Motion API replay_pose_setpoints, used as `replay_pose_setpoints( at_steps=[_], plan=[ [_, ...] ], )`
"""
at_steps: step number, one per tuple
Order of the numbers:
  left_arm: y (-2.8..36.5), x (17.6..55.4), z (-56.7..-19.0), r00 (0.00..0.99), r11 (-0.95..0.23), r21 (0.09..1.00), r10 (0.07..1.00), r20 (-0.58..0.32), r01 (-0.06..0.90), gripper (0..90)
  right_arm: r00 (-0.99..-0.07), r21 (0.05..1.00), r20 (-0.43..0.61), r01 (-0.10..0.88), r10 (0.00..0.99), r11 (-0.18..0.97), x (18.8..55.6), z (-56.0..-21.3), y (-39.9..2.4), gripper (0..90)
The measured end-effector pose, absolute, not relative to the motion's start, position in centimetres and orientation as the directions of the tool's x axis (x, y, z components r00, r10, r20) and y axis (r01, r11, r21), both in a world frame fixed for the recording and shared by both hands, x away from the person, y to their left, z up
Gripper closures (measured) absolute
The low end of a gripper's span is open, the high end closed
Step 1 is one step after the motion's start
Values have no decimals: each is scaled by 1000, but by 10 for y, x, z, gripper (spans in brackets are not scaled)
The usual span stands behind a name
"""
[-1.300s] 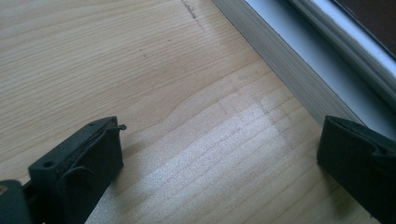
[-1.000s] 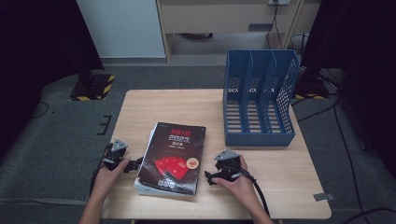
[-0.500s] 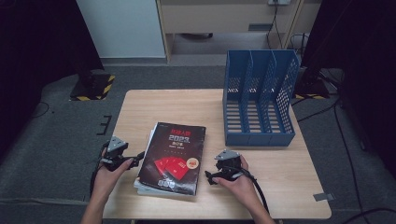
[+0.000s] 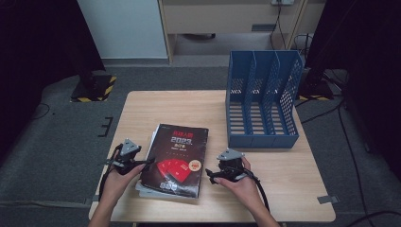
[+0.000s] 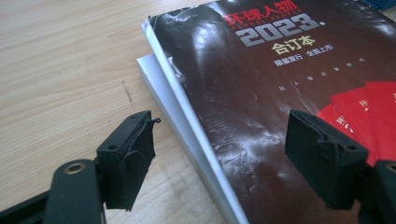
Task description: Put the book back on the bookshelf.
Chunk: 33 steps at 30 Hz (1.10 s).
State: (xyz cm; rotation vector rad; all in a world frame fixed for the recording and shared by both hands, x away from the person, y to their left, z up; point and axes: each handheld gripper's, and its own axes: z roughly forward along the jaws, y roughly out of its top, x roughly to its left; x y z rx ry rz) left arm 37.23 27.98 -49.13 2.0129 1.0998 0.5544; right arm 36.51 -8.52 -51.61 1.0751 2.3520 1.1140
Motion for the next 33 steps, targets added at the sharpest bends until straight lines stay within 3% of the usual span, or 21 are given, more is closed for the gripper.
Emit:
replay_pose_setpoints(
  at_steps=[10, 15, 16, 20, 23, 33],
  plan=[
    [281, 374, -489, 508, -302, 803, 861, -1, 513, 303, -743, 810, 8, 398, 670, 432, 378, -471, -55, 197],
    [277, 375, -489, 510, -298, 809, 860, -2, 506, 396, -731, 853, 102, 413, 675, 319, 393, -473, -51, 306],
    [275, 375, -490, 517, -305, 808, 856, 1, 504, 411, -721, 843, 148, 450, 677, 294, 393, -479, -52, 307],
    [271, 374, -493, 534, -327, 799, 846, 9, 505, 442, -732, 821, 149, 467, 665, 330, 391, -488, -58, 301],
    [270, 374, -497, 533, -330, 790, 846, 5, 517, 448, -726, 800, 227, 520, 650, 301, 391, -495, -63, 234],
    [270, 376, -502, 538, -327, 778, 843, -17, 537, 456, -705, 743, 285, 591, 649, 316, 400, -518, -56, 169]
  ],
)
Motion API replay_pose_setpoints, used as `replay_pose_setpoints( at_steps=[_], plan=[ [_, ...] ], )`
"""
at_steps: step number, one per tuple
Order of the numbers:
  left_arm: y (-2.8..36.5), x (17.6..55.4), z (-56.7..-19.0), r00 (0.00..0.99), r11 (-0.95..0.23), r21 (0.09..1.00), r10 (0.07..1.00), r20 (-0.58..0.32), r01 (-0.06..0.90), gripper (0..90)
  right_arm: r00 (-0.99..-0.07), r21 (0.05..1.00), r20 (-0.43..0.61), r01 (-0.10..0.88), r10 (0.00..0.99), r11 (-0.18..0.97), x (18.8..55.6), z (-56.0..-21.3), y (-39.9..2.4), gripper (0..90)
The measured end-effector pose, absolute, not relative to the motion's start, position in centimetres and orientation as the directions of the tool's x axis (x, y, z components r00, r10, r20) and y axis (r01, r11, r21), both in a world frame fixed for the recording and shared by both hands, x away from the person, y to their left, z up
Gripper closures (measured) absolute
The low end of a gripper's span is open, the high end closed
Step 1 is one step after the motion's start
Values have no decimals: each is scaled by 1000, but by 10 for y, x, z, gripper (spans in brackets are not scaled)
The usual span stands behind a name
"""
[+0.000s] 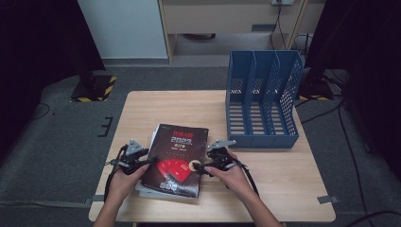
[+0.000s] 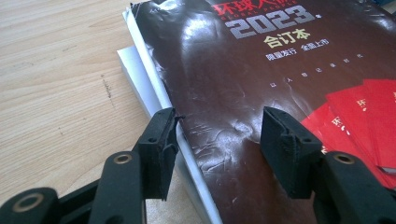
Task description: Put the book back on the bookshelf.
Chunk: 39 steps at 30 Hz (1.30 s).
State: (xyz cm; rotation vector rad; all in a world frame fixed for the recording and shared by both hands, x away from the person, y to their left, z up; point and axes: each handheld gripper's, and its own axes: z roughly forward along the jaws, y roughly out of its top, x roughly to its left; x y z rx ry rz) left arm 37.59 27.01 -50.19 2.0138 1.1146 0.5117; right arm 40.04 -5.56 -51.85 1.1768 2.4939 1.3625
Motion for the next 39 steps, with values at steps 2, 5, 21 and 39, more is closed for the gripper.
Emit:
replay_pose_setpoints(
  at_steps=[2, 5, 21, 39],
  plan=[
    [271, 375, -502, 539, -322, 778, 842, -26, 540, 454, -702, 740, 300, 598, 646, 307, 401, -520, -56, 166],
    [272, 376, -504, 541, -316, 779, 840, -34, 541, 454, -702, 732, 324, 611, 634, 303, 403, -522, -56, 160],
    [276, 375, -506, 542, -299, 782, 838, -58, 547, 445, -725, 789, 292, 551, 624, 271, 401, -506, -46, 193],
    [279, 375, -507, 550, -290, 788, 832, -72, 543, 445, -750, 775, 259, 537, 608, 333, 429, -479, -7, 254]
  ],
)
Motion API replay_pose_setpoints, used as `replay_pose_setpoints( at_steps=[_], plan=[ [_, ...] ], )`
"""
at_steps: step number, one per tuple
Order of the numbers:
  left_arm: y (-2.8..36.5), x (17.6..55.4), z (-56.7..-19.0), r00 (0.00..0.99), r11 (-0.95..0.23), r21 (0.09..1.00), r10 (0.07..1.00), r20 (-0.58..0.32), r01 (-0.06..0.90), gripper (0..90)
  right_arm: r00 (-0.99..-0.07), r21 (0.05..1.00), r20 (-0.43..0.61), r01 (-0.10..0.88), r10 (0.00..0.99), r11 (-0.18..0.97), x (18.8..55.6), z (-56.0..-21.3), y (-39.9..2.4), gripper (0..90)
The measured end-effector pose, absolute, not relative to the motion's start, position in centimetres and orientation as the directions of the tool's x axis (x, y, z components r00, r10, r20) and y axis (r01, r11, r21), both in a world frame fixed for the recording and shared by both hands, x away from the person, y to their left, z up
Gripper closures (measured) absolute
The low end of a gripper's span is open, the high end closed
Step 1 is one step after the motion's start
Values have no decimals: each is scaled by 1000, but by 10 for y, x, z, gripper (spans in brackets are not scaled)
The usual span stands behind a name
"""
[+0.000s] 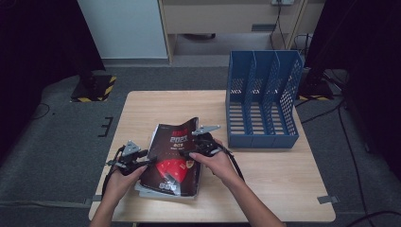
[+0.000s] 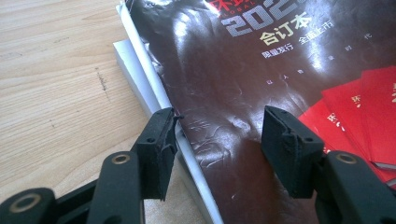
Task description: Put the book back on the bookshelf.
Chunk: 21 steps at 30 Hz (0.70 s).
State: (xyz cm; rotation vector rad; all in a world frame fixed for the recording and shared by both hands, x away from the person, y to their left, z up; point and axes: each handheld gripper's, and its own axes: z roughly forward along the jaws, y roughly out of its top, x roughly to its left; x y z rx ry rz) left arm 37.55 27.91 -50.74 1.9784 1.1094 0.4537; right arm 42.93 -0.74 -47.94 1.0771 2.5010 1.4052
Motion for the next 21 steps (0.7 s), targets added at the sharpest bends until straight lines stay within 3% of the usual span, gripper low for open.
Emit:
replay_pose_setpoints(
  at_steps=[11, 12, 16, 18, 19, 21],
  plan=[
    [281, 376, -508, 557, -292, 788, 827, -76, 541, 445, -739, 725, 299, 587, 604, 359, 438, -484, 19, 271],
    [281, 376, -508, 558, -292, 789, 826, -77, 541, 445, -735, 721, 284, 587, 616, 368, 438, -485, 21, 299],
    [281, 378, -509, 553, -272, 789, 827, -101, 551, 394, -708, 717, 208, 580, 674, 388, 437, -487, 21, 559],
    [280, 378, -509, 553, -276, 789, 827, -97, 550, 379, -708, 727, 201, 571, 677, 381, 437, -486, 20, 604],
    [280, 378, -508, 554, -283, 785, 827, -92, 552, 362, -703, 747, 213, 565, 679, 350, 439, -483, 17, 702],
    [279, 378, -506, 554, -276, 793, 827, -92, 543, 340, -704, 760, 217, 557, 676, 336, 440, -482, 15, 745]
  ],
)
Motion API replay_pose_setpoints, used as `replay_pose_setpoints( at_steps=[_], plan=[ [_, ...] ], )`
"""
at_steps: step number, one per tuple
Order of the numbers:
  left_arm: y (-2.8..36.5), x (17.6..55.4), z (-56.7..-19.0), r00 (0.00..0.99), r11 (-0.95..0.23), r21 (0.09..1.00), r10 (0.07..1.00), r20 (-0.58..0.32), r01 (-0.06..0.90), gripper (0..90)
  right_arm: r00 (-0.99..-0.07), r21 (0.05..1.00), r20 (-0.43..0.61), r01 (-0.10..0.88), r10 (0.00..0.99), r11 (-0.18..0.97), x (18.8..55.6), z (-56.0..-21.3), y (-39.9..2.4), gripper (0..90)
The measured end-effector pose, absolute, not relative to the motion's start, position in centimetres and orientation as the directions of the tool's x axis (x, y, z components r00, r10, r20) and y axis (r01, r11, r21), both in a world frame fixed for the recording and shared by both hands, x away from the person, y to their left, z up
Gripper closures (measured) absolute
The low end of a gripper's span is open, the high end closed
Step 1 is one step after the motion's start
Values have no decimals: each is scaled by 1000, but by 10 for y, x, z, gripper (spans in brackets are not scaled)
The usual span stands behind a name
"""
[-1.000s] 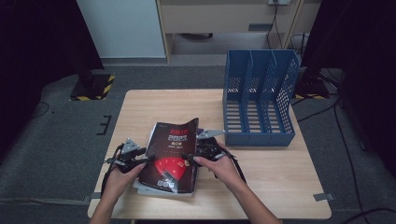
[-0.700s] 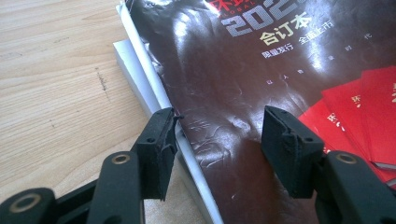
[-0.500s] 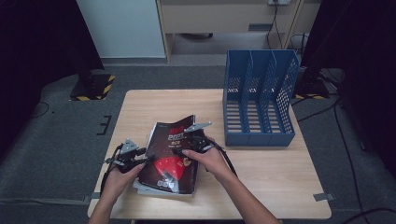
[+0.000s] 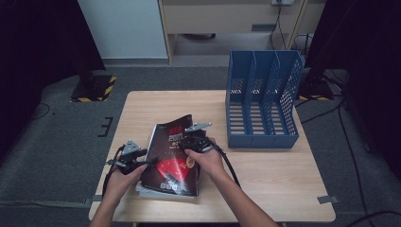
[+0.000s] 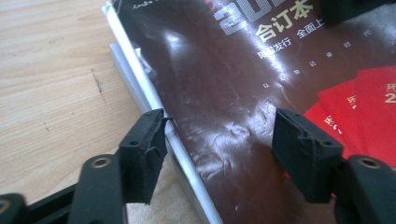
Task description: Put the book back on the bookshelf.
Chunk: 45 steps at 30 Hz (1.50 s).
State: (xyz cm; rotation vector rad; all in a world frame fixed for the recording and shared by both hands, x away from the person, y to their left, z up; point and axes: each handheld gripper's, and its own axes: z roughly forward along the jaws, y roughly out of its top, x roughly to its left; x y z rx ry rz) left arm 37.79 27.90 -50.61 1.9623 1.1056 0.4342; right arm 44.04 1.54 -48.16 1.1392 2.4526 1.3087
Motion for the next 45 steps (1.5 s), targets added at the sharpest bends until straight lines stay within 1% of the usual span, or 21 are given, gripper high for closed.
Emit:
replay_pose_setpoints(
  at_steps=[2, 7, 12, 14, 23, 29, 36, 40, 45],
  plan=[
    [279, 377, -503, 556, -260, 808, 825, -98, 529, 322, -712, 778, 207, 536, 671, 328, 440, -478, 14, 777],
    [281, 377, -500, 549, -225, 822, 827, -123, 523, 267, -737, 816, 198, 489, 646, 308, 437, -466, 9, 810],
    [281, 376, -499, 560, -219, 826, 817, -135, 519, 256, -764, 852, 157, 425, 626, 306, 433, -450, 2, 828],
    [280, 376, -498, 566, -200, 831, 809, -158, 519, 256, -774, 864, 144, 403, 617, 303, 432, -444, -1, 830],
    [275, 377, -501, 592, -219, 821, 788, -170, 527, 243, -800, 896, 118, 342, 589, 285, 427, -434, -5, 839],
    [272, 379, -504, 598, -215, 815, 779, -190, 538, 234, -825, 927, 91, 275, 557, 255, 424, -421, -4, 845],
    [270, 380, -505, 598, -208, 809, 775, -206, 549, 243, -849, 948, 72, 221, 524, 229, 420, -411, -5, 851],
    [271, 381, -506, 607, -197, 809, 761, -229, 553, 246, -861, 957, 79, 207, 503, 203, 419, -407, -5, 853],
    [270, 381, -504, 625, -192, 817, 743, -241, 544, 329, -869, 963, 74, 189, 489, 191, 418, -403, -5, 855]
  ],
)
